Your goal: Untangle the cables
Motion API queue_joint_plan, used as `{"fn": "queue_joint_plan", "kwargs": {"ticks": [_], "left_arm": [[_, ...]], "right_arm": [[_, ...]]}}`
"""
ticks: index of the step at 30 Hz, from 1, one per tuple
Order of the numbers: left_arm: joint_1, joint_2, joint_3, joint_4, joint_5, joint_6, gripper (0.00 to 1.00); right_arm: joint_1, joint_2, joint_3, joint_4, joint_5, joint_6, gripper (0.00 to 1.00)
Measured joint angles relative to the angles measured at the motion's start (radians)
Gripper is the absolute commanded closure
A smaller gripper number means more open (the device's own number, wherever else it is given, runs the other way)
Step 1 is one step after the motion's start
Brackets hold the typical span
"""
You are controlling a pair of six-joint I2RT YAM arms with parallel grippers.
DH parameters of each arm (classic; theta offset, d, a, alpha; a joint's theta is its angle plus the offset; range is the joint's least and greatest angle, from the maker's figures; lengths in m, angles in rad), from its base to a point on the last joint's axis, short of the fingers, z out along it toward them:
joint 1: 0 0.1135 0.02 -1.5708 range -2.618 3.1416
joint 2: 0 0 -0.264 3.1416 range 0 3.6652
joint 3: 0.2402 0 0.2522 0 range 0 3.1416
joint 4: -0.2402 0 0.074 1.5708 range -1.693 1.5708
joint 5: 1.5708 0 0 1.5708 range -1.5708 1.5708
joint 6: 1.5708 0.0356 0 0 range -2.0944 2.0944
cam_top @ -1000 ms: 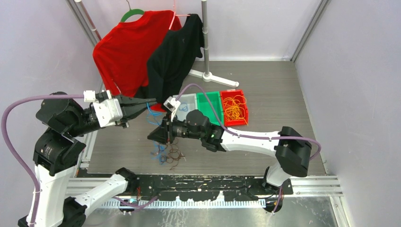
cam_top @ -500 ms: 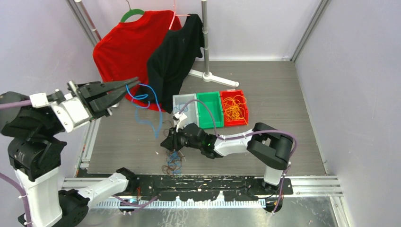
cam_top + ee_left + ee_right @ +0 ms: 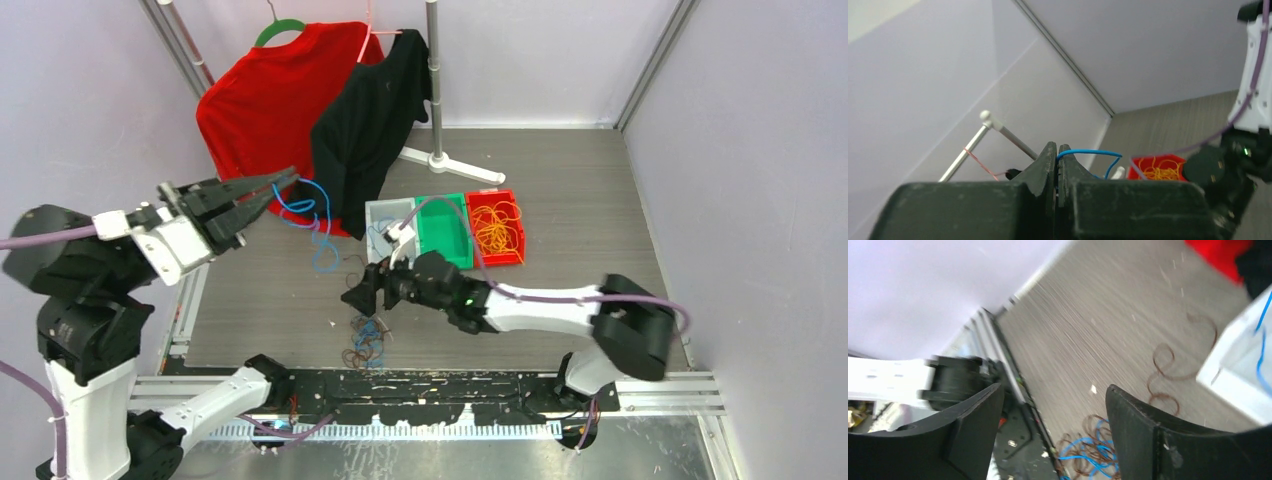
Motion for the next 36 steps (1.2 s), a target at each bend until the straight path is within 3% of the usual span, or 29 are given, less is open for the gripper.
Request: {"fn": "queue_joint_plan", "kwargs": {"ticks": [6, 11, 22, 25, 27, 31, 36], "left_arm": [[0.000, -0.071, -0.201, -0.021, 0.010, -0.024, 1.00], [0.000, -0.123, -0.335, -0.039, 0.022, -0.050, 1.00], [0.000, -0.154, -0.380, -0.060, 0.042, -0.092, 1.00], [0.000, -0.157, -0.380, -0.060, 0.047, -0.098, 1.00], [0.000, -0.158, -0.380, -0.060, 0.048, -0.108, 1.00], [0.000, -0.164, -0.385, -0.062, 0.048, -0.114, 1.00], [0.000, -0.195, -0.438, -0.066, 0.047, -0.113, 0.97]], "right_arm": [[-0.008, -0.328, 0.113, -0.172, -0.057, -0.154, 0.08], [-0.010, -0.468, 0.196, -0.298, -0.123, -0.251, 0.05], [-0.012, -0.381, 0.322, -0.436, -0.301, -0.307, 0.10], [-0.012, -0.334, 0.343, -0.441, -0.310, -0.307, 0.19], [-0.012, -0.311, 0.354, -0.442, -0.308, -0.306, 0.30], [-0.012, -0.294, 0.357, -0.419, -0.296, -0.293, 0.67], [-0.021, -0.294, 0.354, -0.351, -0.271, -0.257, 0.98]]}}
